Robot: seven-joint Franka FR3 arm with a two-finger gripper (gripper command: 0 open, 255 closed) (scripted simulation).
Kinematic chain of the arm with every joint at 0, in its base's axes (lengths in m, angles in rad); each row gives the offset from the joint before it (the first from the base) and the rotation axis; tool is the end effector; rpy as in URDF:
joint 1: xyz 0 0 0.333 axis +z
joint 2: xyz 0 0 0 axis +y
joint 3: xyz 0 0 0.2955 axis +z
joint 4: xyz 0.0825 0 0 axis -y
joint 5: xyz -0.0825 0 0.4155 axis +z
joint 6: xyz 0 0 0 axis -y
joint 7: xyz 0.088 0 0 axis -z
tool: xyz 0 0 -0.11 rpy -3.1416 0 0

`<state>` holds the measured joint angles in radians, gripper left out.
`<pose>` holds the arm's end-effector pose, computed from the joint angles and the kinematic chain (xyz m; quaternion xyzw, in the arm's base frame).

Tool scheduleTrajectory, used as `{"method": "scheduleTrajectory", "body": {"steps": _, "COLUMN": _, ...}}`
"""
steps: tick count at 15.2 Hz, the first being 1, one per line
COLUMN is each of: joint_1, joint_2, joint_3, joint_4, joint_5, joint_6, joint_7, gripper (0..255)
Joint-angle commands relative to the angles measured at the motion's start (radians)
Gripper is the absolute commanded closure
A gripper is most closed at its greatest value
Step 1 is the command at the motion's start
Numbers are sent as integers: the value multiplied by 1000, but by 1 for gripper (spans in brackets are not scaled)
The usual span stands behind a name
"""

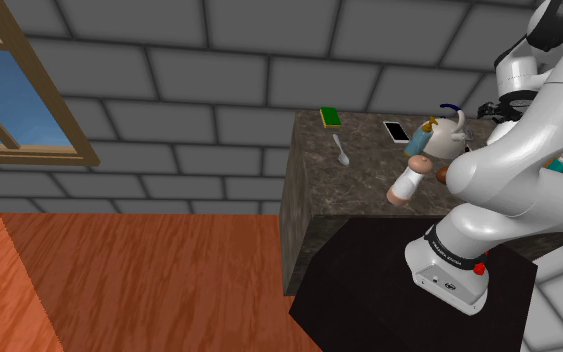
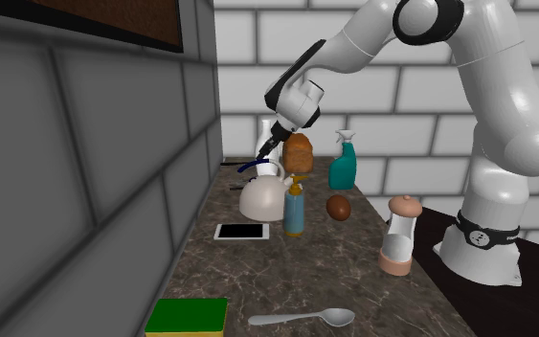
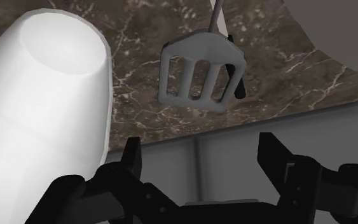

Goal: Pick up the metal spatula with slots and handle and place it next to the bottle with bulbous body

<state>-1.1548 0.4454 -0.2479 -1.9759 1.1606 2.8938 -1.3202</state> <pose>0.0594 -0.6416 0.2391 0.8101 -0.4966 0.2590 0.1734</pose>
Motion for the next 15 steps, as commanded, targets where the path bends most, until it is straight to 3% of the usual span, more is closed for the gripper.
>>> {"method": "scheduleTrajectory", "body": {"steps": 1, "joint_1": 0, "joint_2": 0, "joint_3": 0, "joint_4": 0, "joint_5": 0, "joint_6": 0, "joint_7": 0, "gripper": 0}}
{"method": "scheduleTrajectory", "body": {"steps": 3, "joint_1": 0, "joint_2": 0, "joint_3": 0, "joint_4": 0, "joint_5": 0, "joint_6": 0, "joint_7": 0, "gripper": 0}}
{"method": "scheduleTrajectory", "body": {"steps": 7, "joint_1": 45, "joint_2": -146, "joint_3": -61, "joint_4": -120, "joint_5": -105, "joint_6": -17, "joint_7": 76, "gripper": 0}}
{"method": "scheduleTrajectory", "body": {"steps": 15, "joint_1": 44, "joint_2": -146, "joint_3": -60, "joint_4": -120, "joint_5": -105, "joint_6": -17, "joint_7": 77, "gripper": 0}}
